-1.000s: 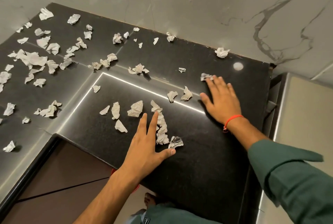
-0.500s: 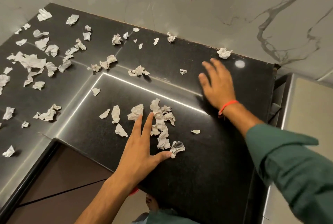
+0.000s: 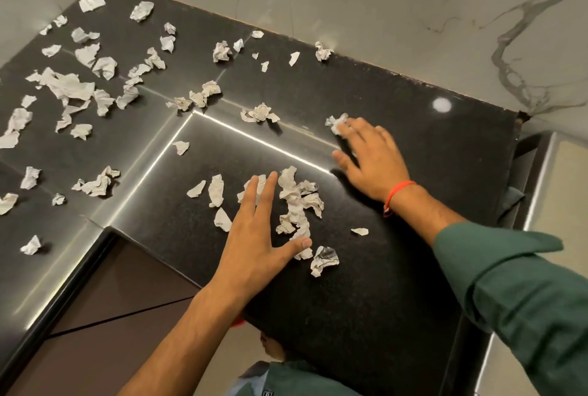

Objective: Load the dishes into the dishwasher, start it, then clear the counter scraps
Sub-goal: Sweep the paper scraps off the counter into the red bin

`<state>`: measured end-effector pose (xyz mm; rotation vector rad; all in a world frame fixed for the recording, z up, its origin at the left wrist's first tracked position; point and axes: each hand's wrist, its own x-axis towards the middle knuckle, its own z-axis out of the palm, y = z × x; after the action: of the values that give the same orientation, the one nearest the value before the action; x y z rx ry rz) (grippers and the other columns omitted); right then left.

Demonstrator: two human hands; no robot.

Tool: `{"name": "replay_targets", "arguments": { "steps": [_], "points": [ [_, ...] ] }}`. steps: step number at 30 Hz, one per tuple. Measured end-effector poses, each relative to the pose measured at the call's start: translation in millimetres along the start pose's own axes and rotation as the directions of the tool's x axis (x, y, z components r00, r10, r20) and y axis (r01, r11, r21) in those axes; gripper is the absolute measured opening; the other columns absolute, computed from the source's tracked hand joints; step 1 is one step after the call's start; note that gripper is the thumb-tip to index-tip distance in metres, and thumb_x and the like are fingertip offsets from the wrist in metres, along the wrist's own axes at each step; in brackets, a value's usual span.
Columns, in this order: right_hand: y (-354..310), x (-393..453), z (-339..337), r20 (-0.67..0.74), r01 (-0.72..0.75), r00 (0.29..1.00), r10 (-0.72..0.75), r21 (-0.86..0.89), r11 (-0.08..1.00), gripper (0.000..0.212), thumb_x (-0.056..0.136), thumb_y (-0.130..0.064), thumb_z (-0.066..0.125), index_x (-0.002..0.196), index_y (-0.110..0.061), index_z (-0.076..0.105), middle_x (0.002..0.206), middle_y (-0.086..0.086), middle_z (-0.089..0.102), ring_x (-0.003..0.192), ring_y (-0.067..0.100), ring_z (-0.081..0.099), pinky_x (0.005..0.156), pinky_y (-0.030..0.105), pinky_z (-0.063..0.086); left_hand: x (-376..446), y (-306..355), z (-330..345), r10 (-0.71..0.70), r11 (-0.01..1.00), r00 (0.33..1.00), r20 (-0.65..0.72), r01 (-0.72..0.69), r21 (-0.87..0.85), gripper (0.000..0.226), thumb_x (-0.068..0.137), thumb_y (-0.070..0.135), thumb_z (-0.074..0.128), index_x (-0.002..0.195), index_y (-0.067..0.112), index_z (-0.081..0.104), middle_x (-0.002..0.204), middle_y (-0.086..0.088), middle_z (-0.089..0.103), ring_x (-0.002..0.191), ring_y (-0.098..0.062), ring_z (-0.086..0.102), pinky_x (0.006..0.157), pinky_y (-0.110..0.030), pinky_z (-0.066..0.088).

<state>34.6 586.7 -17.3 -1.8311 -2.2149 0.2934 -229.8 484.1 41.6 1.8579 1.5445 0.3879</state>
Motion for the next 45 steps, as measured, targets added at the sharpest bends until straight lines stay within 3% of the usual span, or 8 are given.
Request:
{"name": "replay_targets", "arguments": {
  "steps": [6,10,15,22,26,35,39,45],
  "points": [
    [-48.4,-26.4,15.1,0.088,0.224,0.967,-0.238,0.148,0.963,0.065,0.101,-0.063,0.027,0.156,-0.03,0.03,0.164,-0.004,0.027,0.152,0.016,0.023,0.124,0.048,0.016,1.7,-4.0,-8.9,-0.008,1.0,0.999,-0.033,0.008,-0.005,0.105,0.081,0.065,0.07,0.157,0.05,-0.002,0.168,0.015,-0.009,0.154,-0.005,0.001,0.12,-0.03,0.014],
    [-12.8,19.6,11.0,-0.095,0.021,0.995,-0.002,0.202,0.979,0.068,0.099,-0.064,0.025,0.151,-0.023,0.042,0.161,0.006,0.035,0.148,0.023,0.033,0.116,0.055,0.03,5.3,-18.9,-27.9,-0.022,1.0,0.987,-0.16,0.019,-0.018,0.087,0.091,0.06,0.06,0.159,0.043,0.008,0.169,0.012,-0.002,0.155,-0.004,0.001,0.122,-0.032,0.015],
    [13.3,72.0,1.9,0.024,-0.181,0.983,0.18,0.071,0.981,0.079,0.096,-0.068,0.014,0.156,-0.02,0.032,0.164,0.006,0.027,0.153,0.024,0.021,0.122,0.052,0.016,9.8,-56.6,-45.3,-0.165,0.986,0.941,-0.296,0.156,-0.052,0.075,0.098,0.059,0.049,0.16,0.038,0.013,0.17,0.007,0.003,0.155,-0.009,0.007,0.125,-0.046,0.02],
    [-64.9,39.4,20.2,0.21,0.213,0.95,-0.229,0.097,0.972,0.07,0.099,-0.062,0.01,0.154,-0.028,0.036,0.165,-0.005,0.025,0.155,0.015,0.012,0.125,0.051,0.006,23.4,-94.6,-45.7,-0.289,0.956,0.926,-0.245,0.292,-0.023,0.071,0.101,0.063,0.033,0.162,0.032,0.012,0.17,0.0,0.004,0.156,-0.014,0.003,0.126,-0.043,0.012],
    [-66.5,16.7,22.5,0.216,0.337,0.898,-0.384,0.227,0.914,0.065,0.103,-0.061,0.016,0.155,-0.029,0.036,0.165,-0.007,0.025,0.154,0.009,0.013,0.126,0.045,0.009,33.5,-97.8,-32.9,-0.162,0.974,0.96,-0.227,0.193,0.119,0.073,0.101,0.067,0.021,0.162,0.026,0.015,0.17,-0.003,0.01,0.157,-0.017,0.0,0.127,-0.046,0.007],
    [-8.0,38.3,11.7,0.059,0.109,0.992,-0.108,0.002,0.994,0.064,0.103,-0.058,0.02,0.151,-0.022,0.042,0.162,0.002,0.032,0.152,0.02,0.025,0.122,0.048,0.022,47.3,-47.4,9.4,0.209,0.962,0.978,0.022,-0.209,0.178,0.066,0.104,0.057,0.036,0.161,0.033,0.013,0.17,0.003,0.005,0.156,-0.01,0.0,0.126,-0.04,0.019],
    [-10.3,39.5,12.3,0.073,0.101,0.993,-0.097,-0.051,0.994,0.064,0.103,-0.058,0.019,0.152,-0.023,0.04,0.164,0.0,0.028,0.153,0.019,0.022,0.122,0.046,0.02,67.4,-67.4,-16.1,0.181,0.982,0.966,-0.183,-0.189,-0.024,0.064,0.104,0.052,0.037,0.16,0.024,0.025,0.169,0.0,0.015,0.156,-0.012,0.009,0.125,-0.039,0.021],
    [-12.8,41.0,11.8,0.08,0.104,0.992,-0.099,-0.06,0.993,0.064,0.102,-0.058,0.02,0.152,-0.024,0.04,0.164,0.0,0.028,0.153,0.019,0.021,0.122,0.047,0.021,138.9,-144.9,-87.5,-0.07,0.992,0.899,-0.431,0.109,0.068,0.062,0.105,0.051,0.034,0.158,0.019,0.029,0.166,-0.006,0.024,0.154,-0.022,0.018,0.124,-0.049,0.021]
  ]
}}
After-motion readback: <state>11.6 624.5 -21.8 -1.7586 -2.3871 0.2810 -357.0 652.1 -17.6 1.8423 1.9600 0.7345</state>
